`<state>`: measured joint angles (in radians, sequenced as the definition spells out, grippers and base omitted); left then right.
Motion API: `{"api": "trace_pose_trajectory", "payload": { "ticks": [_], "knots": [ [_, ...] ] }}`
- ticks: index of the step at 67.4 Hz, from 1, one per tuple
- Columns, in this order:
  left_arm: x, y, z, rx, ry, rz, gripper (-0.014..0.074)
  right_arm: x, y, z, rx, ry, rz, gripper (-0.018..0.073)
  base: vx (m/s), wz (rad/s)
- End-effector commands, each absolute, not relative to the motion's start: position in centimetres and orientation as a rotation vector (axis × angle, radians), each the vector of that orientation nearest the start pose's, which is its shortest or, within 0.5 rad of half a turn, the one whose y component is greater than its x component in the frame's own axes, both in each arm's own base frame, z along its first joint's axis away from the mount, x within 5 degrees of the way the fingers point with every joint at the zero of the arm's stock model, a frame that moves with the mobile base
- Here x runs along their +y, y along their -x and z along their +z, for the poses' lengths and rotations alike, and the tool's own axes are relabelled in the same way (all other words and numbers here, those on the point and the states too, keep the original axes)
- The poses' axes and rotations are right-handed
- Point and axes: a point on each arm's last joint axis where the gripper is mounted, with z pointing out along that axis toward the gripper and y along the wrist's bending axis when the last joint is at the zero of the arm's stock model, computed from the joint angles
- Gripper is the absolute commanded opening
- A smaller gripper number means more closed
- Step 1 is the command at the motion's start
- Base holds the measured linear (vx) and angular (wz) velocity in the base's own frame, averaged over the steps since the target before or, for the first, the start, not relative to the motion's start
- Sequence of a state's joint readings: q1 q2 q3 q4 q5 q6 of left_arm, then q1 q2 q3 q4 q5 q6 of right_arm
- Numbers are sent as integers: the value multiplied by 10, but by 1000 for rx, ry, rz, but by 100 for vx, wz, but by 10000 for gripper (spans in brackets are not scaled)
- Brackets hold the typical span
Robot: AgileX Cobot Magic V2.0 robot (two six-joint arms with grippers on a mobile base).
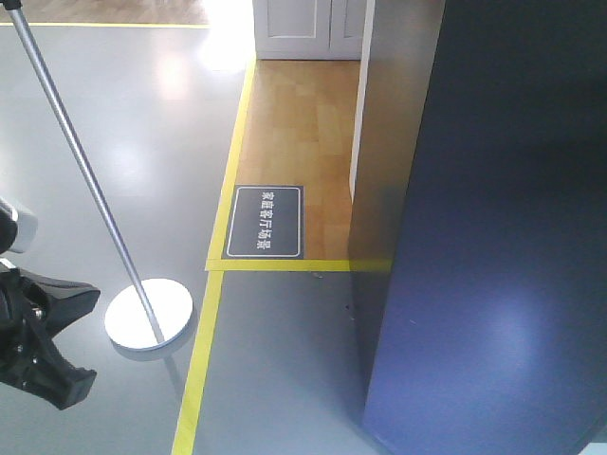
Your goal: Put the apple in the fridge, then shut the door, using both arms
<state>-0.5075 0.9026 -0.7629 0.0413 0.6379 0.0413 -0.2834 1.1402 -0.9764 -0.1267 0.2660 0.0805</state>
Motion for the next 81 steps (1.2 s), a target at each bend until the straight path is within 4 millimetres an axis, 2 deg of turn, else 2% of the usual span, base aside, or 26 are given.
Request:
{"api": "trace_pose_trajectory", "payload": {
  "ticks": [1, 25, 34, 42, 61, 71, 81],
  "knots": [
    [-85, -157, 333, 2094, -609, -229, -6, -79, -258, 395, 1735, -236, -255, -3, 0, 0],
    [-85, -157, 333, 2095, -609, -229, -6, -105, -346, 395, 1734, -241, -245, -3, 0, 0],
    [-85, -157, 333, 2095, -609, -229, -6, -115, -379, 390, 1736, -243, -243, -3, 0, 0],
    [-85, -157, 333, 2095, -609, -229, -6, -121, -399, 382, 1765, -253, -241, -3, 0, 0],
    [-85, -157, 333, 2095, -609, -229, -6, -122, -401, 378, 1847, -273, -240, -3, 0, 0],
    [-85, -157, 333, 2095, -609, -229, -6, -119, -392, 374, 1957, -333, -197, -3, 0, 0],
    [-85, -157, 333, 2096, -609, -228, -6, -111, -376, 383, 2044, -305, -172, -3, 0, 0]
  ]
}}
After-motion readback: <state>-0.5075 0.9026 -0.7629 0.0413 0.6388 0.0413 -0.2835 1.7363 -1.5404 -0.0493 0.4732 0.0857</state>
